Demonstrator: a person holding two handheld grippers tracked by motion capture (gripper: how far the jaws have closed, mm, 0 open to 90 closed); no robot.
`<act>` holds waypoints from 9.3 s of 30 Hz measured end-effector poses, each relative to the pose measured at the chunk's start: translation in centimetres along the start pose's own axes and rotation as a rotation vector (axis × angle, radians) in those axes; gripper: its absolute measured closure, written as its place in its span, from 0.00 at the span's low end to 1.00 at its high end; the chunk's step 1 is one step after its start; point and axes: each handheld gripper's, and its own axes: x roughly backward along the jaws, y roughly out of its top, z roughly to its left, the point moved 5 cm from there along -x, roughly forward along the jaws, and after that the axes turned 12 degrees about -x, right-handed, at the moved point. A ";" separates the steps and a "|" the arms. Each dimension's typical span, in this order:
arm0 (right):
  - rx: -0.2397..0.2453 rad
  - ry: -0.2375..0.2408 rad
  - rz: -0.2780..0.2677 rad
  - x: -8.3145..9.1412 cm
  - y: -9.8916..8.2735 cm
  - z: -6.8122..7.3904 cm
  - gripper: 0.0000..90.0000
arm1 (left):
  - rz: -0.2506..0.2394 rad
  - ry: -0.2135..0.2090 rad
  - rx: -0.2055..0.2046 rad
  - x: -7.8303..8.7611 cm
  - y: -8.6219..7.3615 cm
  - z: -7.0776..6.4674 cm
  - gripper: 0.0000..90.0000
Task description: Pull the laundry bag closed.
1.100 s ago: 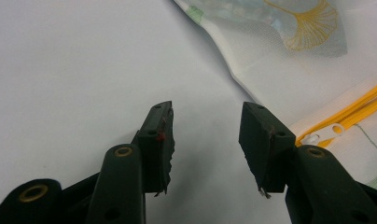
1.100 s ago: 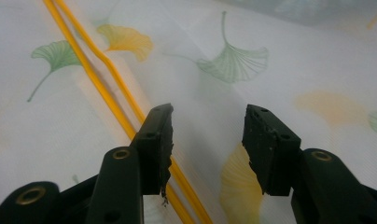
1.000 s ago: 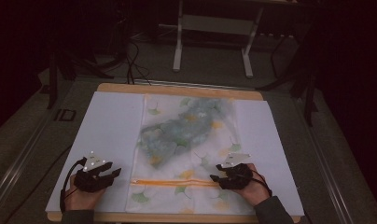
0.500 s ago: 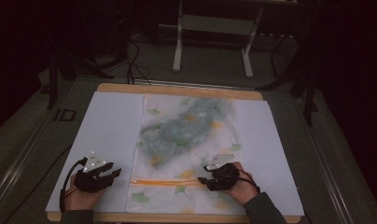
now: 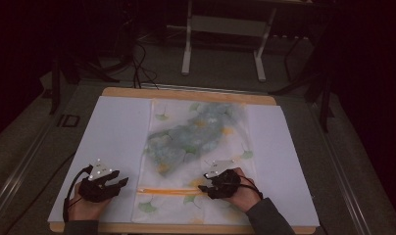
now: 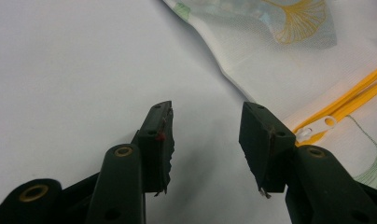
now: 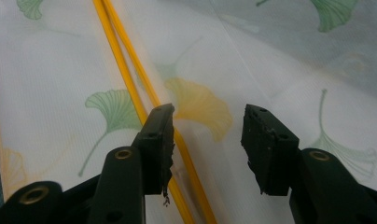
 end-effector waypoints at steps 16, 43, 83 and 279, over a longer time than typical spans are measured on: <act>0.047 0.055 -0.004 -1.7 1.6 2.0 0.57 | 0.007 0.003 0.010 0.0 0.1 0.0 0.59; 0.100 0.114 -0.003 -4.6 4.2 4.7 0.59 | 0.015 -0.009 0.001 0.0 0.2 -0.2 0.58; 0.157 0.167 -0.005 -7.9 7.1 8.2 0.74 | 0.023 -0.007 0.008 0.0 0.4 -0.2 0.58; 0.218 0.206 0.109 -10.0 7.7 8.7 0.94 | 0.054 -0.349 0.112 -1.8 1.2 -5.3 0.98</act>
